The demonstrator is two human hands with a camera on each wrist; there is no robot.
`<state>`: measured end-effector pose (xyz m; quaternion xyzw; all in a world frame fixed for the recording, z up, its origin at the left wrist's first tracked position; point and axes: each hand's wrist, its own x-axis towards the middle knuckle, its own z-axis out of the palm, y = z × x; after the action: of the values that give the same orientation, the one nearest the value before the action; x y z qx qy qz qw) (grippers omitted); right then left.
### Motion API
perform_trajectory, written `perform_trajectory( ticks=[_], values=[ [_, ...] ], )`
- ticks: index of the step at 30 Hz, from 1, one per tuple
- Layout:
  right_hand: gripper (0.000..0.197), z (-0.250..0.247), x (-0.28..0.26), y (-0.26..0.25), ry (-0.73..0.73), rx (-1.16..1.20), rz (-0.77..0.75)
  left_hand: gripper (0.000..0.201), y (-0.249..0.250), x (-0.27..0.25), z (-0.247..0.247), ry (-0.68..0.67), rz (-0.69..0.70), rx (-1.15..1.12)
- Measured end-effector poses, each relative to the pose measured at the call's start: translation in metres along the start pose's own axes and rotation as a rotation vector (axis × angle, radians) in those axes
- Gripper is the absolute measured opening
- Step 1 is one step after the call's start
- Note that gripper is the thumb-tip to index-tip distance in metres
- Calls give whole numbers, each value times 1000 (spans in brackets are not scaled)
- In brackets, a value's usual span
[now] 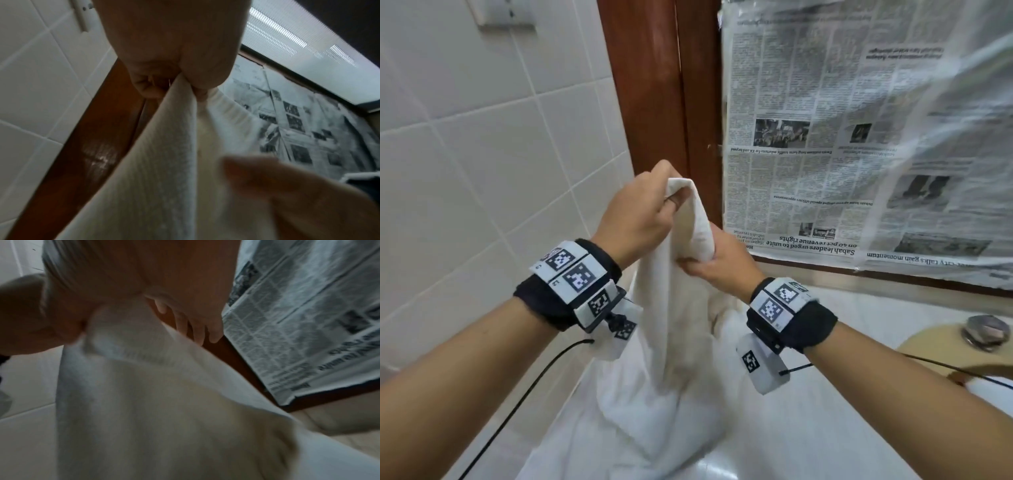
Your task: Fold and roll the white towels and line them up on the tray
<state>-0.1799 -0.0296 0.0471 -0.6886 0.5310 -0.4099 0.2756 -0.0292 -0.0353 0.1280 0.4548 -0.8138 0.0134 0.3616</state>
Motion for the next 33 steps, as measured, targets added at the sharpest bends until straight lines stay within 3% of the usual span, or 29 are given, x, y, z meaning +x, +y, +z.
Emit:
perform_trajectory(
  ticks=[1, 2, 3, 6, 11, 13, 15, 17, 19, 21, 23, 25, 27, 28, 31, 33],
  values=[
    [17, -5, 3, -3, 34, -22, 24, 16, -1, 2, 1, 7, -9, -18],
    [7, -13, 6, -4, 74, -31, 59, 18, -4, 2, 4, -8, -39, -53],
    [17, -23, 8, -6, 119, -59, 82, 25, -7, 1, 7, -43, -81, -106],
    [15, -56, 10, -12, 214, -59, 105, 64, -14, -17, 34, -222, -163, -273],
    [22, -110, -8, -31, 369, 260, 145, 79, -3, -76, 116, -641, -336, -645],
    [22, -136, -11, -27, 506, 414, 187, 82, -2, -98, 146, -724, -353, -604],
    [19, -161, -15, -17, 665, 532, 233, 71, -7, -111, 164, -770, -394, -481],
    [18, -181, -25, 0, 773, 555, 290, 49, -9, -113, 171, -852, -430, -369],
    [18, -192, -39, 24, 842, 551, 341, 23, -9, -103, 170, -902, -372, -225],
    [11, -195, -56, 55, 887, 416, 414, 17, -8, -74, 159, -829, -259, -66],
    [17, -195, -75, 87, 862, 229, 551, 24, -2, -34, 141, -647, -201, 52],
    [30, -191, -94, 109, 690, 12, 732, 22, 17, 5, 119, -432, -177, 77],
    [54, -184, -111, 116, 472, -78, 796, 16, 47, 34, 104, -263, -48, 57],
    [69, -179, -116, 113, 408, -35, 719, 16, 65, 43, 100, -217, 43, 33],
    [107, -161, -117, 86, 320, 82, 273, 25, 121, 42, 103, -168, 284, -68],
    [99, -149, -106, 82, 283, 109, 143, 31, 144, 30, 114, -123, 431, -118]
  ],
)
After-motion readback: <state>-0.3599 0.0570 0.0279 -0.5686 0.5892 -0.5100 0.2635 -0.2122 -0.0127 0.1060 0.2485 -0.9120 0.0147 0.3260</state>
